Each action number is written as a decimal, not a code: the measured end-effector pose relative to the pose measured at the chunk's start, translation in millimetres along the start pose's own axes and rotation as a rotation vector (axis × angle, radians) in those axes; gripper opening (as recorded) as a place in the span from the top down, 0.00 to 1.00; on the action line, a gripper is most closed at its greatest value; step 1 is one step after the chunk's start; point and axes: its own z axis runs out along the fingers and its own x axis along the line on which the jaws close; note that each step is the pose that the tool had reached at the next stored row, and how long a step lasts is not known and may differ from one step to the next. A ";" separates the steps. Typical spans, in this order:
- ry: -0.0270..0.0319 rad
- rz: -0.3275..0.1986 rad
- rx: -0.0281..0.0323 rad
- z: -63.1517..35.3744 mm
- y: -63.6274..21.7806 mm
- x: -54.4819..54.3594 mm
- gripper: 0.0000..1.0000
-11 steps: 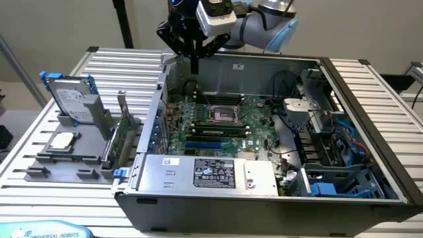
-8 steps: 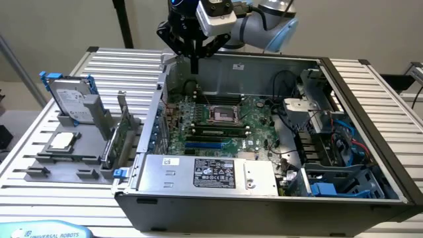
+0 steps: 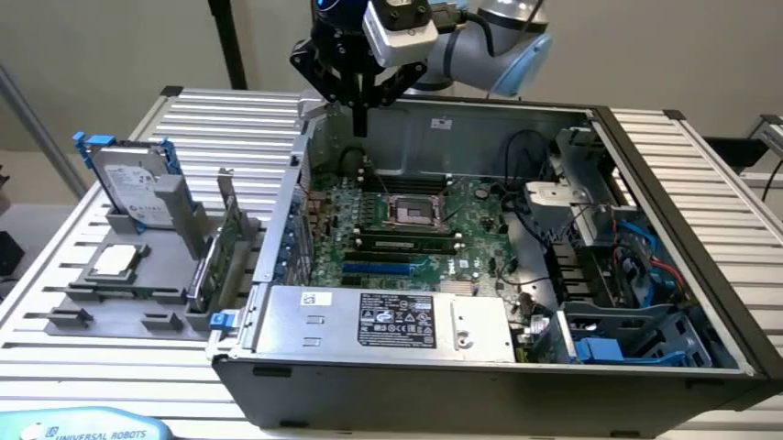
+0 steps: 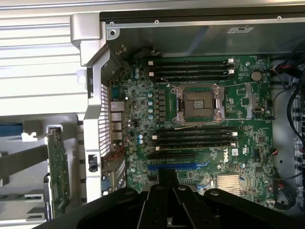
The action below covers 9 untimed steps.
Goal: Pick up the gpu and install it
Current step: 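Reach for the gpu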
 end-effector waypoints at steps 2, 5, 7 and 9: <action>0.0000 0.000 0.0001 0.0 0.0 0.3 0.89; 0.0001 0.000 0.0001 -0.2 -1.4 5.8 0.89; 0.0000 0.000 0.0000 -0.5 -3.7 14.3 0.89; 0.0000 0.000 0.0000 -0.8 -6.5 23.1 0.89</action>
